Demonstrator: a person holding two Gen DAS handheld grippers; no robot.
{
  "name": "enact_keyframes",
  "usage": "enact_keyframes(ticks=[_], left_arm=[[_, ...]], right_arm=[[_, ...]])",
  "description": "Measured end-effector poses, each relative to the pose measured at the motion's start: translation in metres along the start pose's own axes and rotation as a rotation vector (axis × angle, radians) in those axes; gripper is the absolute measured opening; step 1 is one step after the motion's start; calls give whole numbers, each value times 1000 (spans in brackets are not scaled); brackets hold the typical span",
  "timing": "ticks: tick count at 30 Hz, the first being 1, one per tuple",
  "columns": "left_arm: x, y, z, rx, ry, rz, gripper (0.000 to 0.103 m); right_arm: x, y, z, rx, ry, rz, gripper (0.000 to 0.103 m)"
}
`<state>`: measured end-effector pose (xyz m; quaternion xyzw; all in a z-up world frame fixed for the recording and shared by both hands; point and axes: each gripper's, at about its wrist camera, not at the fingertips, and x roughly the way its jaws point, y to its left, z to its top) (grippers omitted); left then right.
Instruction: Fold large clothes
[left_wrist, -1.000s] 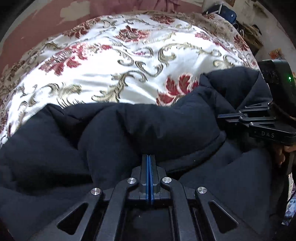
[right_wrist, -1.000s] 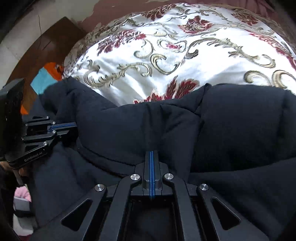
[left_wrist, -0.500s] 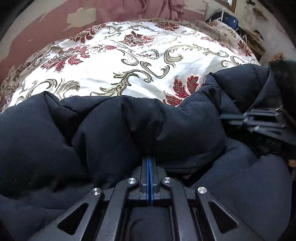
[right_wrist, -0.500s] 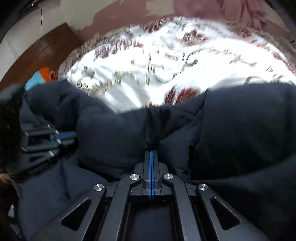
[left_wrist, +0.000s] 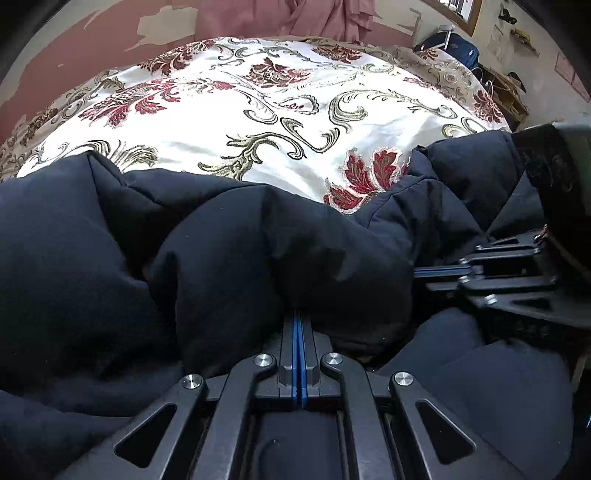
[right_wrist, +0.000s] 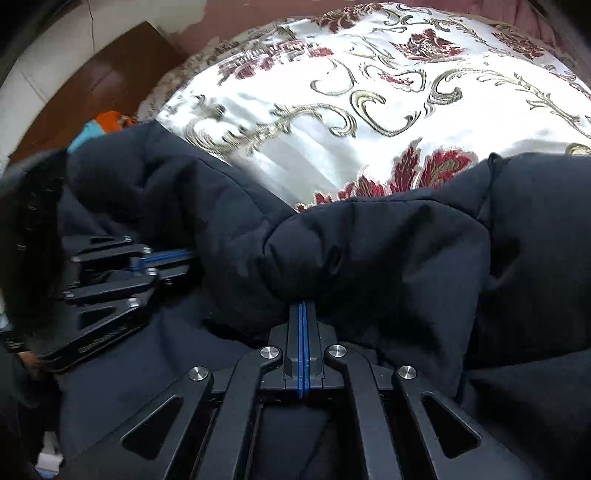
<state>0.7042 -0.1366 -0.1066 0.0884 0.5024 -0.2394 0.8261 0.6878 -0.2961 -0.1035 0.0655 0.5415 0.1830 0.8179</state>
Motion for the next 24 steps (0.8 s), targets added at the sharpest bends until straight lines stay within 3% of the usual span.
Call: enact_keyframes(ticks=[5,9,11,12,14,15,20,21,23,24], left_arm=[[0,-2,2,0,4,9,4],[-26,1,2,-40,-34,-35,4],[-48,3,1,-74,-104,-63,4],[-57,4,0,-94,-134,-75,4],[-72,6,-5,-149,-168,-87,6],[-76,7,-8,-174,-163,-81,10],[-97,-1,-24,-213,-147,-31,23],[-102,-3,-27,-214,-146,-26,29],[-116,-8,-33,-222,-159,-25,64],[-123,-7,-36,-228,-176,-25,89]], right_arm=[[2,5,-3,-6,-51,-45,1],[-39,7,-16,13,-145,-25,1],[-63,11,-24,16,-205,-25,3],[-73,11,-27,23,-223,-27,10],[-88,8,-33,36,-245,-47,42],[-97,10,-37,39,-259,-67,65],[-126,20,-50,22,-329,-131,68],[-133,22,-54,23,-338,-142,68],[-142,27,-57,21,-353,-161,69],[-149,30,-60,14,-362,-173,71]])
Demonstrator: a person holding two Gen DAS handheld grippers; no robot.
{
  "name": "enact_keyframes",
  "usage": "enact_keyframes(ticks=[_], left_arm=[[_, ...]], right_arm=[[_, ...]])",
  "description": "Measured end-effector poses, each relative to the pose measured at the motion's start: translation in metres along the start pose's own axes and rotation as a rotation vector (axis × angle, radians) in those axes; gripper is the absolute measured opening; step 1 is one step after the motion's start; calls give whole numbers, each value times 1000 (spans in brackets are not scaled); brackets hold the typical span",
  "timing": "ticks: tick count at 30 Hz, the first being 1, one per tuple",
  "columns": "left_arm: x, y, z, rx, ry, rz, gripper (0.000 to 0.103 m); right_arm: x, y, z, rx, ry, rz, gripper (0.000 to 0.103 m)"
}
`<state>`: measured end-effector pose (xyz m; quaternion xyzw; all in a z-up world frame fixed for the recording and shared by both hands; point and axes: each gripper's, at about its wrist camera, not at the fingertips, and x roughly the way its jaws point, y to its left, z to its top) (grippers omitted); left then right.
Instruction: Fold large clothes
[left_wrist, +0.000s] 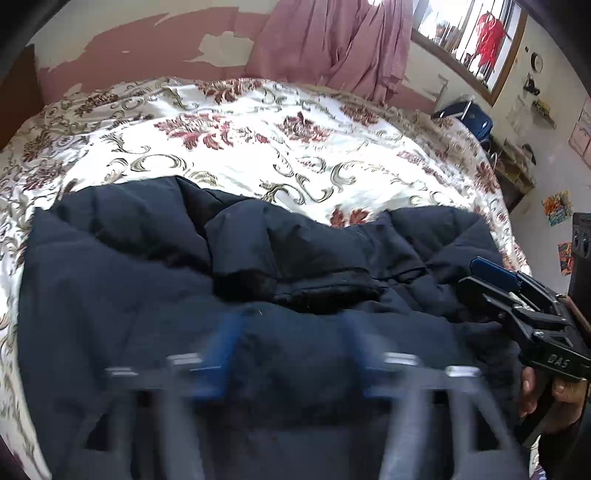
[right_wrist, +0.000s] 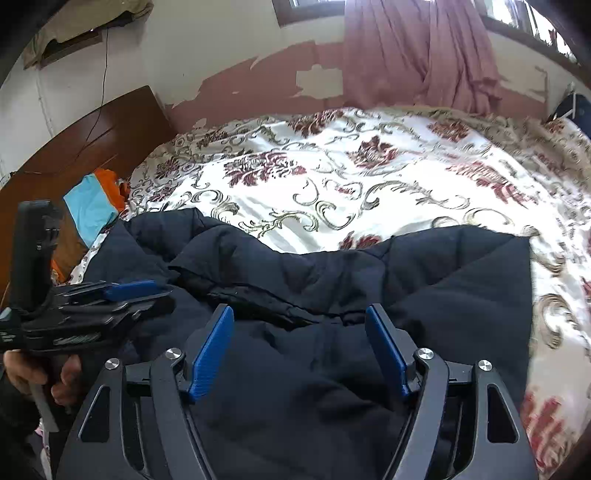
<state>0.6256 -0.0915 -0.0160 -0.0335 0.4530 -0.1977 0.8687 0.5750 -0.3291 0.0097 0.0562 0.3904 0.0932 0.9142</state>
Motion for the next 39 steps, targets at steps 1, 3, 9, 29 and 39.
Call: enact_keyframes(ticks=[1,3,9,29,39], left_arm=[[-13,-2,-4,-7,-47,5,93],[-34,-7,-7,-8,-104,3,93],[-82,-21,-18,-9,-184,14,93],[-201,-69,-91,42,-359,104,97],[-218,-74,-143,-8,-374,101,97]], right_arm=[[-6,1,0,-7,-8,-6,75],[-21,6,-2,-16,-25,-18,81],[-70,17,-8,-26,-122,-58,101],[-202,46,-61,15,-291,-90,101],[-234,51,-116,21,-321,-127,101]])
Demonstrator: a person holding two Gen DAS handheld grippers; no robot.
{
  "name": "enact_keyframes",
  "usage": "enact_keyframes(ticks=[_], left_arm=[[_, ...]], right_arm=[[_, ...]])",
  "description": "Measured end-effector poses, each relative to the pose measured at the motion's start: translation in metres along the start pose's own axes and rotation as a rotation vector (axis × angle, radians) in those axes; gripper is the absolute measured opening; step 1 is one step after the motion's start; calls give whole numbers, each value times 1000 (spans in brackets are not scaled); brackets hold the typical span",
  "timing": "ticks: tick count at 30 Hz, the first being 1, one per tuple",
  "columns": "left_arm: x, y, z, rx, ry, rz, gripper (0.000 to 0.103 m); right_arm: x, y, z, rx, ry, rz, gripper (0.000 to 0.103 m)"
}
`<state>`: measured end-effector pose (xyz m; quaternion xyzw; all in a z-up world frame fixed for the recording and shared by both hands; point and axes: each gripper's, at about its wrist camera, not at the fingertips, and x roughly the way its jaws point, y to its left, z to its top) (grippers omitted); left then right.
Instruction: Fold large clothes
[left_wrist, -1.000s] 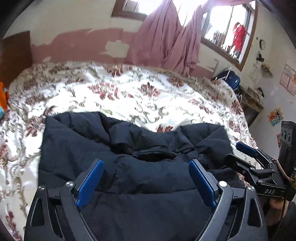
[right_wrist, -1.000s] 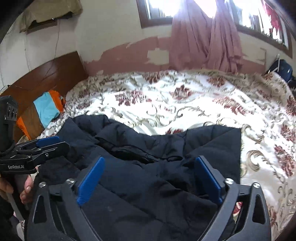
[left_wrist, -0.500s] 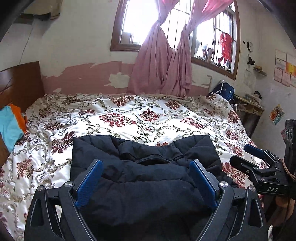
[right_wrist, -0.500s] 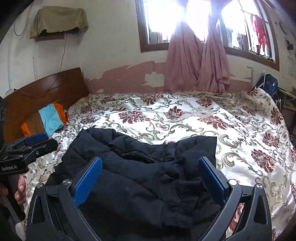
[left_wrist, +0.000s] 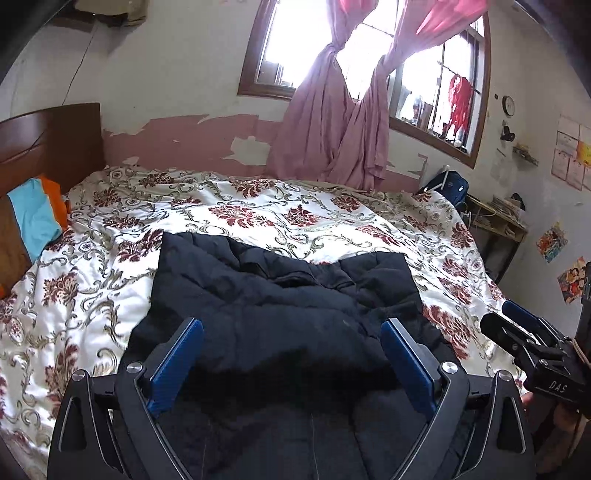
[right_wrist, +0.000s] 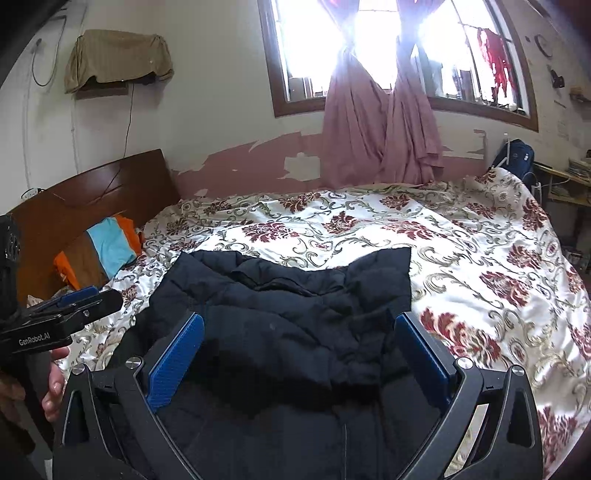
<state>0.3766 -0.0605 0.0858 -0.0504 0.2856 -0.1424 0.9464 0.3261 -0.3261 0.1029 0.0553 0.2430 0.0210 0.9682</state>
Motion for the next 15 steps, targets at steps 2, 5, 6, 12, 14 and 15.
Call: enact_keyframes(ticks=[2,5,6,12,14,15], left_arm=[[-7,-3,-8,7,-2,13,97],[-24,-6,-20,6,-26,13,97],[-30,-7,-23,5,-34,5,97],[-63,-11,-39,-1,-97,3,103],[-69,-12,-44,-4,-101,-5,103],[-72,-13,-47,-6,-101,-11,103]], right_arm=[[-11,-1,-8,5,-14,-4,101],[-30,1,-17,-4,-49,-10,101],[-38,1,-21,-12,-64,-13,101],[-77,6,-41,-42,-132,-46,101],[-87,8,-47,-51,-144,-54,101],[-91,7,-50,-47,-144,-54,101]])
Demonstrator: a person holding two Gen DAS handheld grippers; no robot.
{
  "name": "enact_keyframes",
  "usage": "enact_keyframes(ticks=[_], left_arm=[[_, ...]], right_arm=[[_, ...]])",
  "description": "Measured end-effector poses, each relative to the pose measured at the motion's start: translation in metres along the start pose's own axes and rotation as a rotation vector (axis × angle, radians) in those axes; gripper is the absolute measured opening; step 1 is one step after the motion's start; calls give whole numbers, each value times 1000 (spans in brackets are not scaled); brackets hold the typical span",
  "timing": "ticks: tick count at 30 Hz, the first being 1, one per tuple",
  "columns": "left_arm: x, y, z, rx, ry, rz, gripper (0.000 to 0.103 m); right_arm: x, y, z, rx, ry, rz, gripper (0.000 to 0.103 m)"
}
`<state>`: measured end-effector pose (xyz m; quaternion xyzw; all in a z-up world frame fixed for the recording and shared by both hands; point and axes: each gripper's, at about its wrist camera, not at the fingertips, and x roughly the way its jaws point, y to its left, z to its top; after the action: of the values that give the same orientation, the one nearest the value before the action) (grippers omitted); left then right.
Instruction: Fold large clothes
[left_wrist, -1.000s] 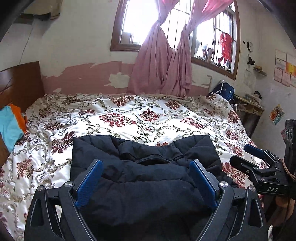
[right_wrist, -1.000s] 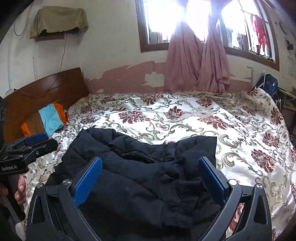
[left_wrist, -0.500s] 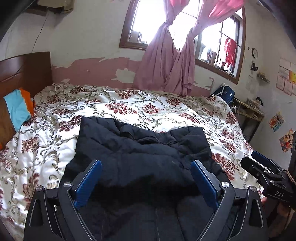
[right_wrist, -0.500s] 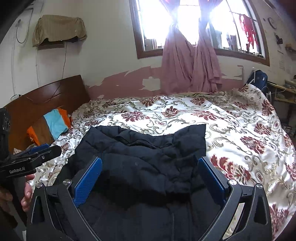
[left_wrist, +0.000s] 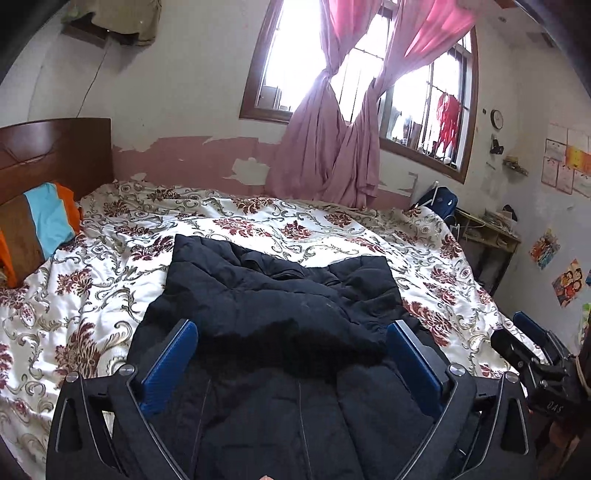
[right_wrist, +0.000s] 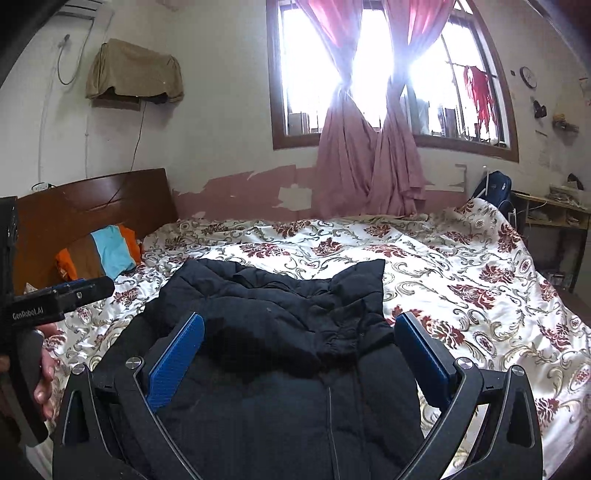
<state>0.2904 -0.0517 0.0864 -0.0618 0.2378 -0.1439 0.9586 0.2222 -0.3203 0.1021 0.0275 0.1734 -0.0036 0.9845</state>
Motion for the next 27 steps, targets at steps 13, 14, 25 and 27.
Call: enact_keyframes(ticks=[13,14,25,27], left_arm=[[-35,-8,-32,31,-54,-12,103],[-38,-8,-34,35,-55,-13,103],[-61,-3,-60,86,-58,88,103],[-62,0,-68,80,-48,94,103]], right_arm=[[-34,5,-24,-10,-6,-27,101],[-37,7,-24,-18,-6,-31,101],[-68,21,-41,-60,-12,-5,101],[-72,21,-47,-57,-12,-1,101]])
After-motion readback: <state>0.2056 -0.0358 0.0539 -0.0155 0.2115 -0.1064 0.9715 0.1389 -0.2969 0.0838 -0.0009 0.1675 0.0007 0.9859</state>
